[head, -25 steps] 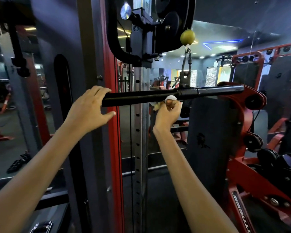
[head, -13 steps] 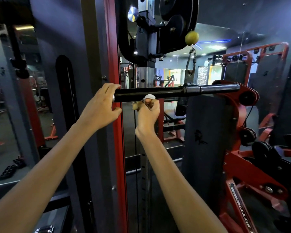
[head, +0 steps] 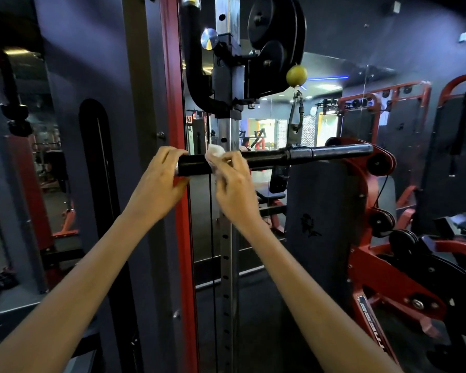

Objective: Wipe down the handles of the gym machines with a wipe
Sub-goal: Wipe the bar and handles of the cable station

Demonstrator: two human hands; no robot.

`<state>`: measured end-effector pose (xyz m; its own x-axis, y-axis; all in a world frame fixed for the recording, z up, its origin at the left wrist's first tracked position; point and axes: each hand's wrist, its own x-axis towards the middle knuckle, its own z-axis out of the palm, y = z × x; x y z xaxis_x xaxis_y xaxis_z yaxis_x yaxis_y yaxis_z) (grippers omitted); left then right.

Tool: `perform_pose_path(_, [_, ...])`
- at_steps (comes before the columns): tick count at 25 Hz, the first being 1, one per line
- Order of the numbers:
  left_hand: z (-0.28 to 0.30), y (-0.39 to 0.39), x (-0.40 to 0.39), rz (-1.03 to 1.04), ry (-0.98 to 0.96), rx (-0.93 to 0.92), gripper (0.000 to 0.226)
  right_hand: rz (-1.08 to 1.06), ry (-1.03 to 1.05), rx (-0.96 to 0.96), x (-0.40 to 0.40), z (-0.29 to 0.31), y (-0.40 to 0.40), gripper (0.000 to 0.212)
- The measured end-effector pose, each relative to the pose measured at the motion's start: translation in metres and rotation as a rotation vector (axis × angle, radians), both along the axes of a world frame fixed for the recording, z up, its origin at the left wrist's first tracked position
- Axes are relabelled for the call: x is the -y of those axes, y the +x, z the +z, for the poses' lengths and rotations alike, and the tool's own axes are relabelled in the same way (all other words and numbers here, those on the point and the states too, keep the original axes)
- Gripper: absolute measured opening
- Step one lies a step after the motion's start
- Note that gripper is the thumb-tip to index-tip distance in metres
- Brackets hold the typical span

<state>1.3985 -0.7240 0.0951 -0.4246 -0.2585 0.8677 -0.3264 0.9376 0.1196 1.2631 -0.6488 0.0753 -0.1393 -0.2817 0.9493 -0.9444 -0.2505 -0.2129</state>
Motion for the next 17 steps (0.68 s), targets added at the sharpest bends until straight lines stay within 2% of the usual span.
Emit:
perform_pose_path(2, [-0.003,0.002,0.002,-0.002,0.007,0.008,0.042,-0.093,0.028,0.015,-0.006,0.003,-0.029,0.039])
perform_pose_path(5, [-0.005,0.004,0.003,-0.009,0.018,0.022,0.041,-0.158,0.067,0.198,-0.013,0.013,-0.06,0.034])
perform_pose_path(7, [-0.002,0.006,0.005,0.011,0.03,0.06,0.044,-0.132,0.068,0.146,-0.015,0.023,-0.063,0.032])
perform_pose_path(11, [0.024,0.013,0.007,0.066,0.112,0.157,0.076,-0.053,0.088,-0.02,-0.01,0.07,-0.058,0.034])
perform_pose_path(12, [0.031,0.012,0.008,0.084,0.114,0.176,0.078,-0.039,0.087,-0.047,-0.007,0.085,-0.057,0.034])
perform_pose_path(15, [0.055,0.003,0.015,0.114,0.126,0.181,0.064,-0.023,0.078,-0.136,0.003,0.125,-0.052,0.032])
perform_pose_path(17, [0.07,-0.011,0.025,0.116,0.169,0.174,0.065,-0.041,0.082,-0.193,0.01,0.151,-0.052,0.033])
